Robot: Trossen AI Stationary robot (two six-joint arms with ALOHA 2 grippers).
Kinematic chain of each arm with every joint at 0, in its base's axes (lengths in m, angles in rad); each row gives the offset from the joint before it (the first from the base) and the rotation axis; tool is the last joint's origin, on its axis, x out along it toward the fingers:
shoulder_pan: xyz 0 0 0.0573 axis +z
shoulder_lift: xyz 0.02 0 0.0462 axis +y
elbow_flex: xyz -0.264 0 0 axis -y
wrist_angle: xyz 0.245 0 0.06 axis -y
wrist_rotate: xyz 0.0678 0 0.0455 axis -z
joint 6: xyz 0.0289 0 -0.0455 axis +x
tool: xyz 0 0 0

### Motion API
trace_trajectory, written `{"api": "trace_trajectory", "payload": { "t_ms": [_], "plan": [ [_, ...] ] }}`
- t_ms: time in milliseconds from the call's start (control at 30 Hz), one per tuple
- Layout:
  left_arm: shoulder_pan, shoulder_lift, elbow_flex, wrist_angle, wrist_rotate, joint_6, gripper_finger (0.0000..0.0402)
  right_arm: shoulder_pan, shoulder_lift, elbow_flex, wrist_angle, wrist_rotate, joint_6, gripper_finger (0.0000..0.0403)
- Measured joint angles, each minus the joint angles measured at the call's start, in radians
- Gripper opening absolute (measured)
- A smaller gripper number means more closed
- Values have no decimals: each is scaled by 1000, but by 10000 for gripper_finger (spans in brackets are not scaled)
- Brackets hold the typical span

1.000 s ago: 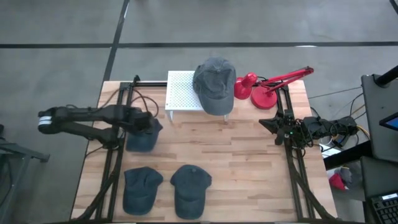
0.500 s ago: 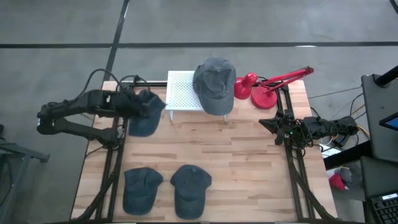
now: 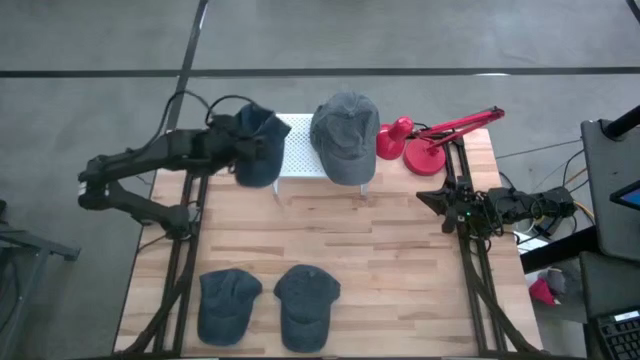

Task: Pick & Place hat
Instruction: Put the top blue cap on the shelf

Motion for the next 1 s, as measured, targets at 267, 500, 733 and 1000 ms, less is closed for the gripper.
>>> {"api": "trace_trajectory", "payload": {
  "t_ms": [267, 500, 733, 1000],
  "plan": [
    [94, 209, 149, 35, -19, 81, 10, 0, 0, 0, 0, -1, 3, 8],
    [165, 388, 277, -26, -33, 125, 12, 0, 0, 0, 0, -4, 4, 8],
    [203, 477, 322, -58, -20, 121, 13, 0, 0, 0, 1, -4, 4, 8],
    [205, 528, 322, -57, 28, 90, 13, 0, 0, 0, 1, -9, 59, 8]
  ]
}}
